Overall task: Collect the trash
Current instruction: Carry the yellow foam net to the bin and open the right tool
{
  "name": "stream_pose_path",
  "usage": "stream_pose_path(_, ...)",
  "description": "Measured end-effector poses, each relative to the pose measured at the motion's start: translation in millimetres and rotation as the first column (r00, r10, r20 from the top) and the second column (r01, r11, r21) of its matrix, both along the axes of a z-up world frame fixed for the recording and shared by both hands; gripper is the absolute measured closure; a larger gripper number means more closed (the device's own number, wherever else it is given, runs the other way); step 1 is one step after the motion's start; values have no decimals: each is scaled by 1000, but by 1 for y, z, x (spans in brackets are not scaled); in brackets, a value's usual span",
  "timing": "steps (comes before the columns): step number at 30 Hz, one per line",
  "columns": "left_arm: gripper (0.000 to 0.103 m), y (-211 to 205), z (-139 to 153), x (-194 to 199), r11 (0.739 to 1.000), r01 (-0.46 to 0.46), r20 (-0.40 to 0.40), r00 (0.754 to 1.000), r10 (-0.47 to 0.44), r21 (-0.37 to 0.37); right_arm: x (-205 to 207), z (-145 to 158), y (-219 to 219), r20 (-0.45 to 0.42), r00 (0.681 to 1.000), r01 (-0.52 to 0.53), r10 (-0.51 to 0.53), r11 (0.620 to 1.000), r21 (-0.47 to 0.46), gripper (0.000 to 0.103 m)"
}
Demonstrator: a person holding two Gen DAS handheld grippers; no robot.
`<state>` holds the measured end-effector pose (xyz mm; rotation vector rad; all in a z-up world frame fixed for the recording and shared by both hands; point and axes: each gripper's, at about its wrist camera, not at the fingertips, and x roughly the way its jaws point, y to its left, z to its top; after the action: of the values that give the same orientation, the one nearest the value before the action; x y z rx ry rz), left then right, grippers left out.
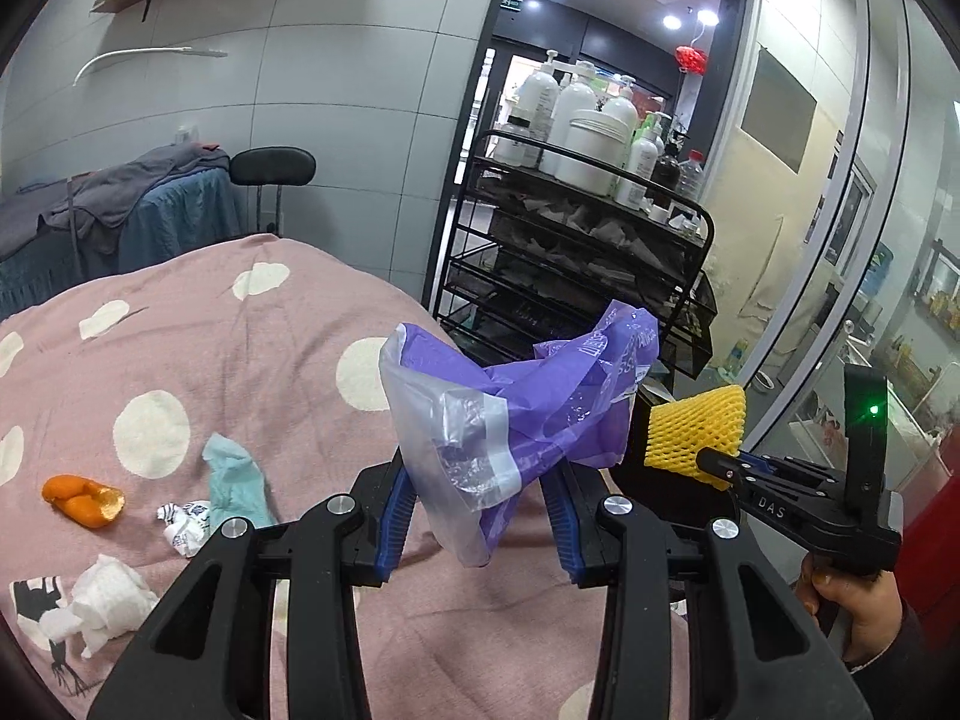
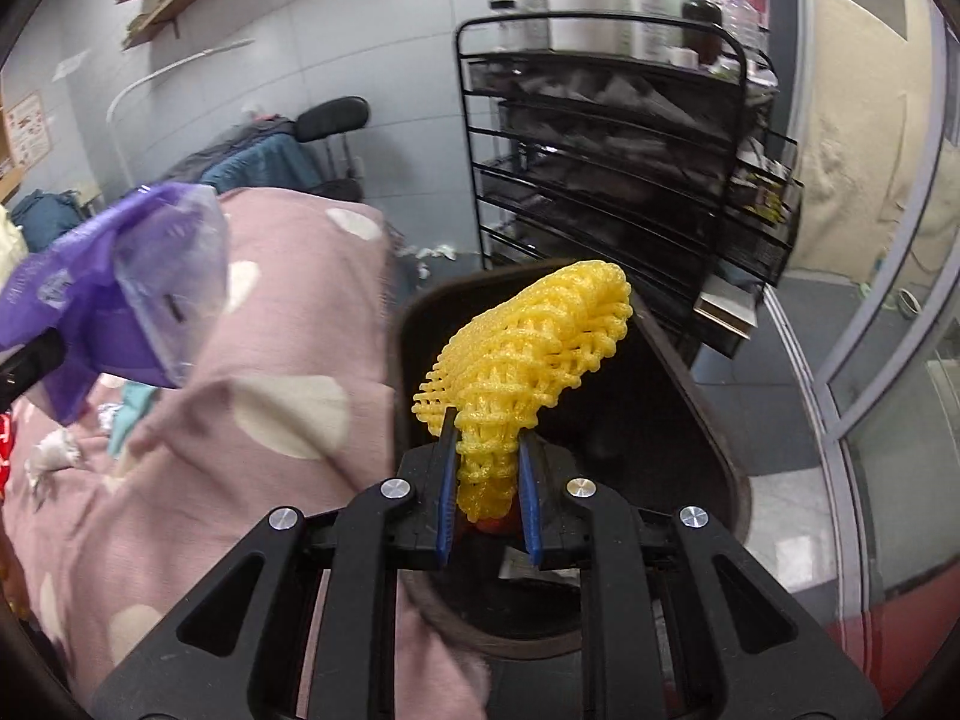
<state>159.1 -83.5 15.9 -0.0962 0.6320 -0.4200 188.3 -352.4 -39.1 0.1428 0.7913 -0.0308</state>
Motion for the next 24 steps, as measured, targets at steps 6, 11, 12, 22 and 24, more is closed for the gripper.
stream_pose_path(6, 64, -21, -2, 2, 999, 42, -4, 999, -42, 18, 13, -26, -25, -59, 997, 49, -50, 998, -28, 84)
stream_pose_path(11, 64, -31, -3, 4, 997, 62, -7, 998, -62, 35, 30, -55, -36, -135, 988, 64, -68, 997, -35, 84)
stream_pose_path(12, 64, -33, -4, 5, 997, 66, -8, 998, -66, 39, 33, -61, -37, -149, 986, 66, -70, 997, -32, 84)
stream_pose_path(22, 64, -47, -8, 10, 994, 93, -25, 996, -91, 58, 52, -100, -44, -234, 968, 89, -93, 996, -30, 79)
stream_pose_path(24, 64, -49, -8, 11, 994, 95, -29, 995, -94, 58, 53, -102, -44, -238, 967, 90, -95, 995, -31, 67)
